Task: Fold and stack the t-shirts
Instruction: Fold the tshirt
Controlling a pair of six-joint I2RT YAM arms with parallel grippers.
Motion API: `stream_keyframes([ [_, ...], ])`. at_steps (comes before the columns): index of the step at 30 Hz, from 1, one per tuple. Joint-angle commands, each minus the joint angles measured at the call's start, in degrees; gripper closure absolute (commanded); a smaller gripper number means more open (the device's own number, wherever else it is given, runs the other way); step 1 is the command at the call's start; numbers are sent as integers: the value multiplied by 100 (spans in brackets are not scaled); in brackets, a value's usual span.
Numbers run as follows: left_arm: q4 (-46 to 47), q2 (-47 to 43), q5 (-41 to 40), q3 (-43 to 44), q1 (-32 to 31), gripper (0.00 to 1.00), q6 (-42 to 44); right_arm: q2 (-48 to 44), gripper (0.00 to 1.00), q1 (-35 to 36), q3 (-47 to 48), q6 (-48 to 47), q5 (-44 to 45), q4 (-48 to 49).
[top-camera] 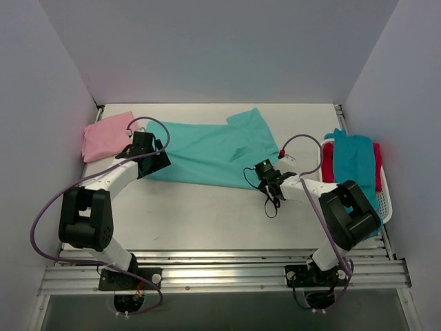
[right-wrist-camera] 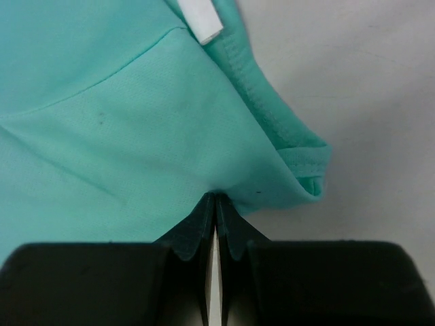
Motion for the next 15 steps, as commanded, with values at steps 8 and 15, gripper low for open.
stream_keyframes([
  [8, 288, -29, -127, 66, -16, 6, 43, -790, 100, -290, -751, 622, 2, -626],
  [15, 139, -55, -189, 320, -16, 6, 52, -1950, 100, -229, -567, 571, 310, -1180],
])
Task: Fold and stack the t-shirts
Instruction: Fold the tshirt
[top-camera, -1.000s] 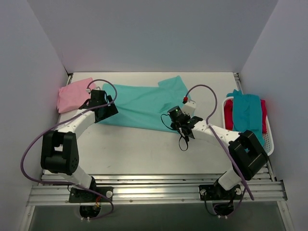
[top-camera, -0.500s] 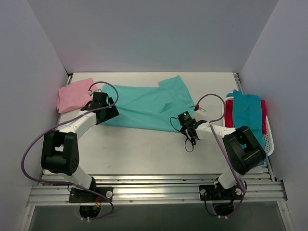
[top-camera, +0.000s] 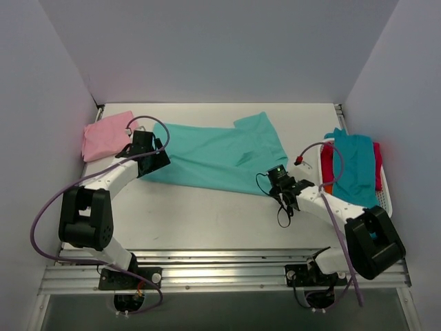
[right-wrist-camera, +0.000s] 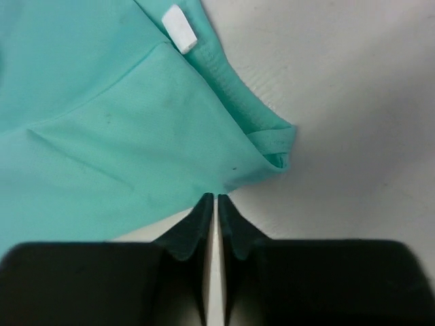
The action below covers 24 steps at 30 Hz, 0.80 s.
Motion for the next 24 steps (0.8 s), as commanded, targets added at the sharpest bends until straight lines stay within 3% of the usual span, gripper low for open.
stream_keyframes([
  [1, 101, -47, -86, 445, -24, 6, 50, -661, 93, 79, 349, -103, 408, -551],
  [3, -21, -29, -60, 630, -7, 6, 59, -978, 75, 123, 804, -322, 496, -613],
  [4, -57, -20, -42, 735, -7, 6, 67, -1066, 51, 132, 981, -558, 566, -621],
  [5, -135, -12, -7, 962, 2, 6, 67, -1154, 36, 132, 1148, -709, 680, -500],
  [7, -145, 50, 28, 1174, 11, 6, 85, -1041, 19, 89, 1693, -1199, 725, -228],
  [10, -215, 295, 133, 1710, 116, 6, 59, -121, 15, -105, 2822, -1658, 514, 152],
  [15, -329, 778, 467, 2475, 283, 6, 15, 2463, 14, -771, 5093, -2529, -90, -67],
  [20, -180, 824, 555, 2441, 345, 6, 94, 4641, 14, -1273, 7446, -3179, -163, -305],
  [24, -92, 797, 547, 2301, 389, 6, 217, 5480, 14, -1660, 8154, -3346, -452, -95],
])
